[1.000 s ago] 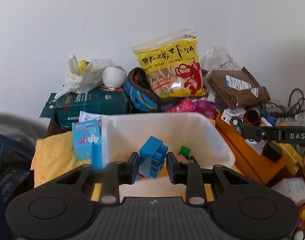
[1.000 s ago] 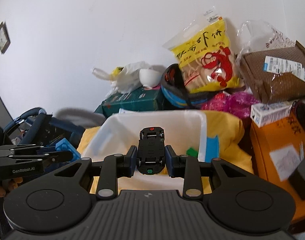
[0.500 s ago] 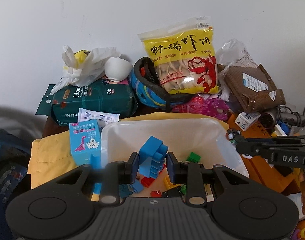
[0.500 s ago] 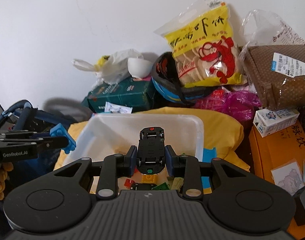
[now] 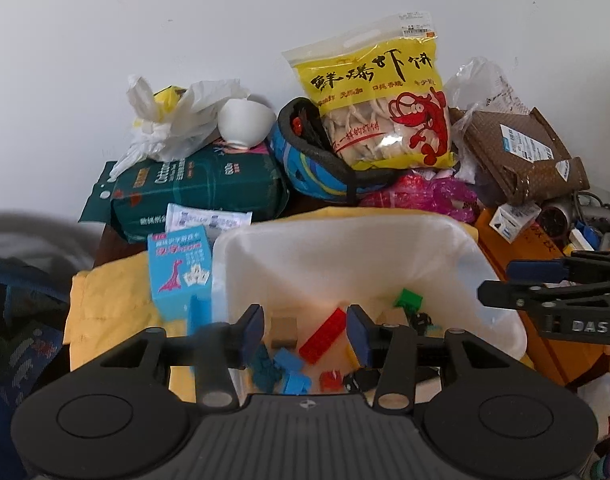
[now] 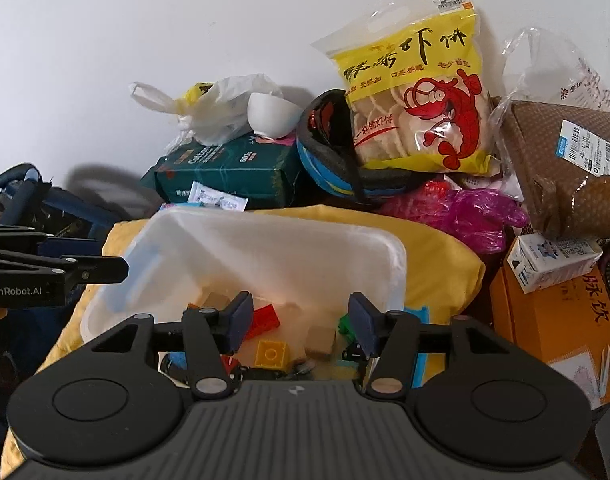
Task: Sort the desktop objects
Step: 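Grasp the white-green toy car with the left tool while the right grasps the yellow duplo brick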
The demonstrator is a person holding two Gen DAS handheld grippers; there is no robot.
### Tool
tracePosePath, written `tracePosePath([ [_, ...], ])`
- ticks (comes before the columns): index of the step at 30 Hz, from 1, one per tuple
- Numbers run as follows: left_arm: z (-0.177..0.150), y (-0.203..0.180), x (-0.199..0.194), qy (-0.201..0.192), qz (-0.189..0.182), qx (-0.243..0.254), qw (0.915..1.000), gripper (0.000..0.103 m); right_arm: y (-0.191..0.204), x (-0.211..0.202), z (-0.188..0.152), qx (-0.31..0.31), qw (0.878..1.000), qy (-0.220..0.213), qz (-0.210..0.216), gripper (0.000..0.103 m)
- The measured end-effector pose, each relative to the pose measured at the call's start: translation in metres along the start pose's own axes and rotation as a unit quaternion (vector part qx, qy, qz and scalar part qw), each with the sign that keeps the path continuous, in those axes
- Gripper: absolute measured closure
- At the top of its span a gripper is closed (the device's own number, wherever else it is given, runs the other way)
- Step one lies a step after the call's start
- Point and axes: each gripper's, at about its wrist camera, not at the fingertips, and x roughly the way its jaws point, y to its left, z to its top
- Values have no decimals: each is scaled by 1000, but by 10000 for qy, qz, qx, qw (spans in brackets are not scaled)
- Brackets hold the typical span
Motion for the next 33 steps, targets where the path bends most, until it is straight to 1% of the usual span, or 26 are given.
tracePosePath([
  [3,-33,-1,-13,-52,-2,83,10000,52,7,-15,-19,-124,9995,-196,201,46],
  [5,-67,-5,-23,-24,-19,81,10000,51,16,-28,-40,-329,9983,-320,353,46],
  [6,-86,-7,-26,56,-41,57,10000,51,21,-34,-55,-428,9976,-364,413,46],
  [8,-121,-12,-29,221,-93,-78,9997,51,26,-43,-85,-549,9967,-365,465,46],
  [10,-158,-20,-26,534,-130,-219,9983,51,28,-48,-119,-514,9974,-258,442,46],
  [12,-187,-27,-18,854,-262,-432,9951,51,28,-48,-148,-355,9982,-57,471,46],
  [14,-206,-32,-9,1124,-344,-691,9907,51,32,-49,-170,-387,9983,97,422,46],
  [16,-213,-35,0,1191,-380,-944,9877,51,34,-48,-186,-428,9980,245,402,46],
  [17,-212,-35,5,1202,-340,-1043,9867,51,34,-50,-192,-395,9979,307,409,46],
  [21,-205,-36,19,1165,-503,-1490,9807,50,31,-56,-208,-402,9977,426,343,46],
  [23,-202,-39,26,1170,-541,-1526,9798,48,30,-59,-212,-408,9977,449,306,46],
  [24,-203,-40,28,1159,-518,-1495,9806,43,28,-62,-216,-391,9978,453,292,46],
  [25,-202,-41,30,1167,-466,-1479,9810,41,27,-63,-217,-370,9979,461,280,46],
  [28,-205,-51,38,1194,-500,-1530,9797,41,26,-64,-223,-327,9980,472,265,46],
  [29,-206,-55,38,1188,-475,-1463,9809,41,25,-65,-224,-328,9980,476,266,46],
  [30,-204,-60,39,1178,-462,-1289,9836,41,26,-63,-225,-324,9980,487,258,46],
  [31,-202,-67,41,1183,-518,-980,9868,46,26,-62,-226,-312,9979,501,253,46],
  [32,-202,-70,40,1184,-526,-735,9888,50,26,-62,-227,-299,9979,512,256,46],
  [33,-203,-72,39,1169,-517,-510,9905,55,26,-62,-228,-288,9979,514,252,46],
])
